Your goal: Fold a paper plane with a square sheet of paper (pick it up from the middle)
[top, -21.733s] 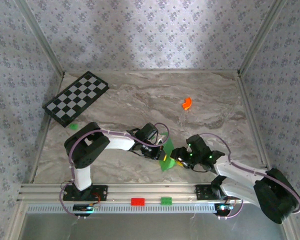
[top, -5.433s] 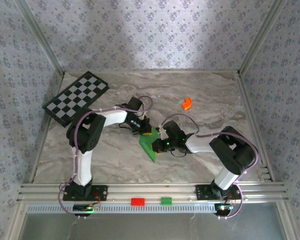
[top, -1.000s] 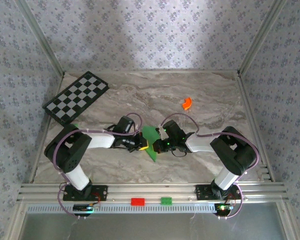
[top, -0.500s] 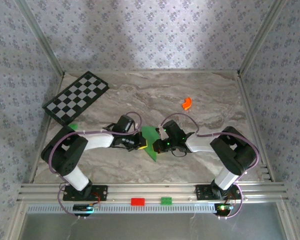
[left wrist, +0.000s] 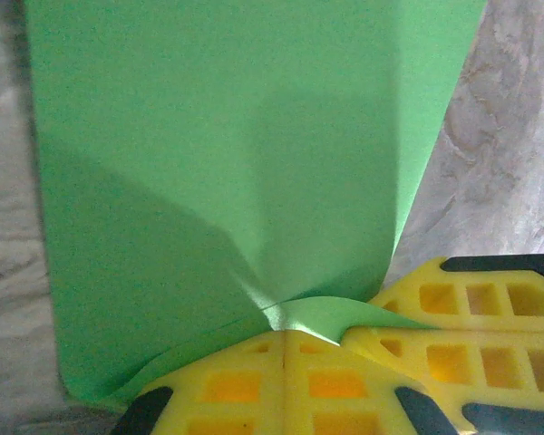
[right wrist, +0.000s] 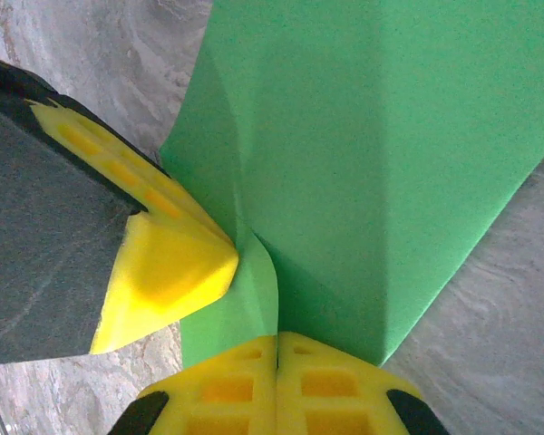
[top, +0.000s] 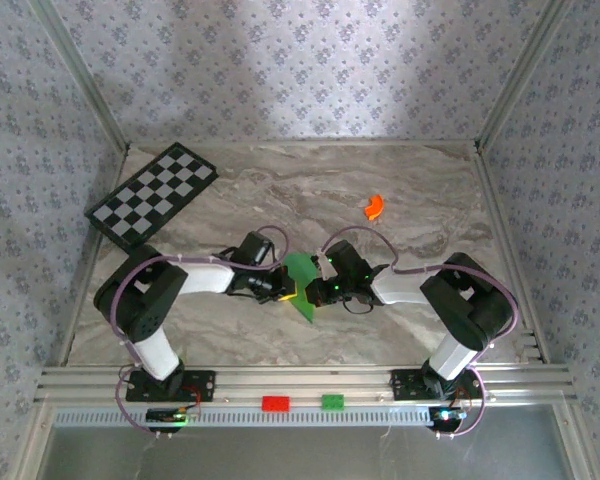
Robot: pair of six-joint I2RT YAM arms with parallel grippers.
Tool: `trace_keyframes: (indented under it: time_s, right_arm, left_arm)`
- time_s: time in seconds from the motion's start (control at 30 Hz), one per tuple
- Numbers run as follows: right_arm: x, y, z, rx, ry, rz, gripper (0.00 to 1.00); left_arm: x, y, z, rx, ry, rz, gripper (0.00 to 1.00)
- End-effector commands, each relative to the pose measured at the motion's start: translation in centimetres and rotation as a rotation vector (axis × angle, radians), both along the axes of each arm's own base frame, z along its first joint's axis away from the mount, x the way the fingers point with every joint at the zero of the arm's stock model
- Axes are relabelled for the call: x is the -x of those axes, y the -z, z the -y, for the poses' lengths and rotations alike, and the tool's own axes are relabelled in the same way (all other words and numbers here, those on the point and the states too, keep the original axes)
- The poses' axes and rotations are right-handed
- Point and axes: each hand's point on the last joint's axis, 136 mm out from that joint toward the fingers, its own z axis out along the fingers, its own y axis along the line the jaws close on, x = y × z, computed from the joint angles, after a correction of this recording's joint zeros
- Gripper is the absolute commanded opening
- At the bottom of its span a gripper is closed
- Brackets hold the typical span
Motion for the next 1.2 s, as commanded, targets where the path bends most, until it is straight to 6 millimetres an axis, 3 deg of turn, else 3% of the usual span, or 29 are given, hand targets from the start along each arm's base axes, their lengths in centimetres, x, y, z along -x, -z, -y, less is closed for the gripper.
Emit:
trace_keyframes:
  time_s: [0.0, 0.13, 0.27, 0.37, 0.6, 1.0, 1.07, 1.17]
  right_arm:
    - [1.5, 2.9, 2.0, 0.112, 0.011, -0.067, 0.0]
    - [1.5, 3.0, 2.1, 0.116, 0.016, -0.069, 0.0]
    - [1.6, 3.1, 2.2, 0.119, 0.017, -0.069, 0.0]
    - [1.5, 3.0, 2.2, 0.118, 0.018, -0.07, 0.0]
    - [1.5, 3.0, 2.1, 0.117, 0.022, -0.067, 0.0]
    - [1.2, 2.4, 1.6, 0.101, 0.014, -0.067, 0.01]
    - [1.0, 1.9, 1.4, 0.088, 0.018, -0.065, 0.05]
    - [0.5, 0.4, 1.0, 0.05, 0.029, -0.044, 0.24]
  left_arm:
    - [1.4, 1.9, -1.3, -0.052, 0.001, -0.028, 0.06]
    - [0.7, -0.2, -0.5, -0.004, 0.003, 0.018, 0.14]
    - [-0.2, -2.8, 0.1, 0.008, 0.01, 0.072, 0.15]
    - [-0.1, -3.5, 0.6, 0.025, 0.019, 0.069, 0.12]
    - [0.6, -1.2, 0.9, -0.004, 0.012, 0.021, 0.06]
    - [2.0, 2.1, -1.1, -0.083, -0.005, -0.025, 0.03]
    - [2.1, 2.2, -1.2, -0.085, -0.006, -0.024, 0.02]
    - [2.2, 2.1, -1.2, -0.081, -0.002, -0.022, 0.02]
